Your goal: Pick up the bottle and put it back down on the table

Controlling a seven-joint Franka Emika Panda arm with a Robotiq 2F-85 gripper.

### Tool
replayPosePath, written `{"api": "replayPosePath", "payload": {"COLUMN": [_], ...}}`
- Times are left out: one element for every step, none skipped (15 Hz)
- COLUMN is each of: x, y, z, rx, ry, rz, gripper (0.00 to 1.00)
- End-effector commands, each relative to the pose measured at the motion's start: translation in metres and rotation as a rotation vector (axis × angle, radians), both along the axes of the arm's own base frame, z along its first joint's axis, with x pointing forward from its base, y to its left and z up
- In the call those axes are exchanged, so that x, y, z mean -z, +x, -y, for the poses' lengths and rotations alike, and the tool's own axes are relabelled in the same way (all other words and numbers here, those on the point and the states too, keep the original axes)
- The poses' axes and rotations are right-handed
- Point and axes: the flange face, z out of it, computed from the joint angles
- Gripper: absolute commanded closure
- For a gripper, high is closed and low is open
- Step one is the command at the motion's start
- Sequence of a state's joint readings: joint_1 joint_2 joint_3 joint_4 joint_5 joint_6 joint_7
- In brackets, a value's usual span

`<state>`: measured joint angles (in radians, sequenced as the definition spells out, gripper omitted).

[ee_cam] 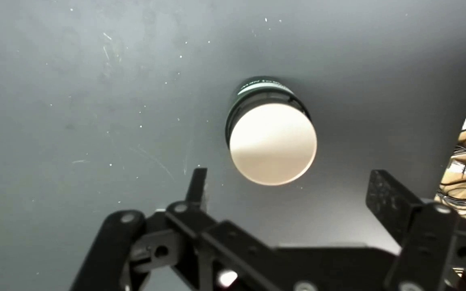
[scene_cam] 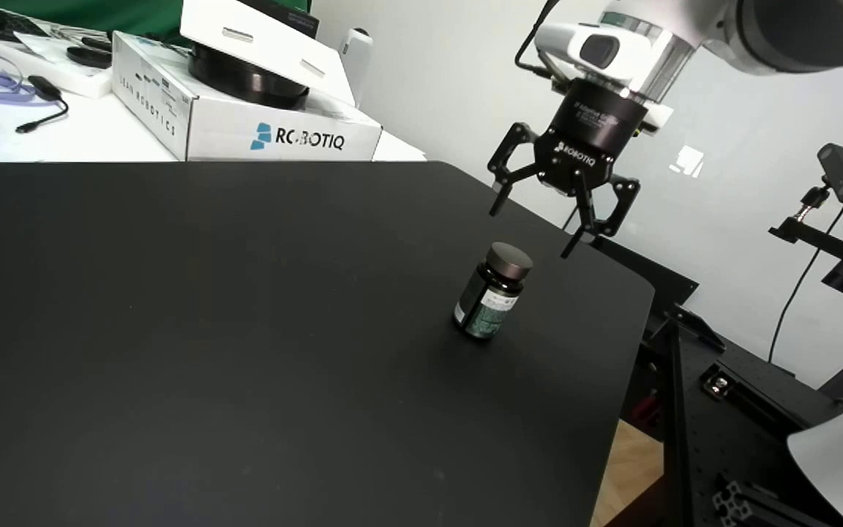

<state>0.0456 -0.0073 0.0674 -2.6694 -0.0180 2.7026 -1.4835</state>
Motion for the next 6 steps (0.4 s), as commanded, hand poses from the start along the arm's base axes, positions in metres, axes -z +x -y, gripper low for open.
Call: {"api": "replayPosePath", "payload": {"x": [-0.035, -0.038, -0.026, -0.031, -0.035, -0.037], "y": [-0.011, -0.015, -0.006, -0.008, -0.010, -0.011], "z": [-0.001, -0.002, -0.002, -0.002, -0.003, -0.003], "rx": [-0.012, -0.024, -0.012, -0.018, -0.021, -0.022], "ry": [0.001, 0.008, -0.004, -0.002, -0.001, 0.000], "rz": [-0.015, -0.050, -0.029, -0.043, -0.047, -0.047], "gripper": [0.00, 0.00, 0.00, 0.00, 0.00, 0.00]}}
